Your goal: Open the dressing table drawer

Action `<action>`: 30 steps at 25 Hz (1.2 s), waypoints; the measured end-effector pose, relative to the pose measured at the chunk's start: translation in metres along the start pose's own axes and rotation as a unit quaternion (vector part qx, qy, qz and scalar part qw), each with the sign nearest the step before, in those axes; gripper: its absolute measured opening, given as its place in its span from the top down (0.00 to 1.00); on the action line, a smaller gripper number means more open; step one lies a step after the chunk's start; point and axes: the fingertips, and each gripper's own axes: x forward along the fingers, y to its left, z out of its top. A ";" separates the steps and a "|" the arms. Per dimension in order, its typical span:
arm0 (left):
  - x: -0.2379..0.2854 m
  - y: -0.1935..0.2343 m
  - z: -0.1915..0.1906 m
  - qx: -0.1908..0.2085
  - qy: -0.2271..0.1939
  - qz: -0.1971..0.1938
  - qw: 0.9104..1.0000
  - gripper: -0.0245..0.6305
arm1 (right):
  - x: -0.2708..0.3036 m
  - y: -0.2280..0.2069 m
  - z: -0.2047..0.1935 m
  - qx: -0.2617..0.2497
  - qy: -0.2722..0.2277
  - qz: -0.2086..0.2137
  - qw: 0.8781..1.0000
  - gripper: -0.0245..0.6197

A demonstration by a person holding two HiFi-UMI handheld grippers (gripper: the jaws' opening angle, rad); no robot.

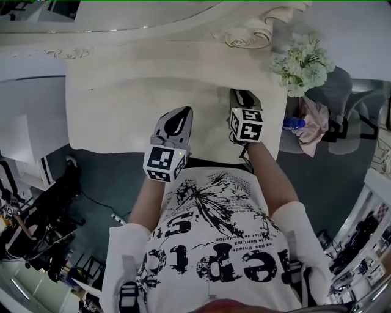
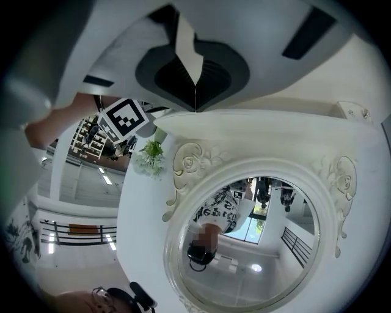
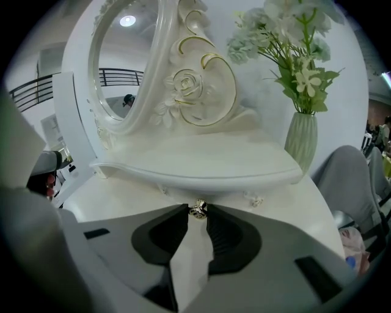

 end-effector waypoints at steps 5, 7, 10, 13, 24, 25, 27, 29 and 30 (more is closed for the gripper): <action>-0.005 0.002 0.001 0.008 -0.002 0.001 1.000 0.93 | -0.010 0.005 -0.010 0.010 0.007 0.003 1.000 0.80; -0.007 0.004 0.001 0.009 -0.002 0.004 1.000 0.93 | -0.014 0.008 -0.015 0.011 0.009 0.006 1.000 0.80; -0.010 0.003 -0.002 0.012 0.000 0.003 1.000 0.93 | -0.019 0.011 -0.022 0.009 0.015 0.010 1.000 0.80; -0.012 -0.001 -0.006 0.014 0.001 0.000 1.000 0.93 | -0.023 0.014 -0.030 0.008 0.018 0.014 1.000 0.80; -0.023 -0.016 -0.016 0.019 0.007 -0.009 1.000 0.93 | -0.039 0.018 -0.047 0.011 0.020 0.016 1.000 0.80; -0.024 -0.016 -0.016 0.019 0.007 -0.009 1.000 0.93 | -0.039 0.018 -0.046 0.011 0.017 0.014 1.000 0.80; -0.026 -0.016 -0.017 0.019 0.008 -0.008 1.000 0.93 | -0.040 0.018 -0.046 0.015 0.014 0.012 1.000 0.80; -0.028 -0.016 -0.017 0.020 0.008 -0.008 1.000 0.93 | -0.041 0.017 -0.047 0.026 0.015 0.009 1.000 0.80; -0.029 -0.016 -0.018 0.020 0.008 -0.007 1.000 0.93 | -0.042 0.018 -0.048 0.030 0.016 0.007 0.999 0.80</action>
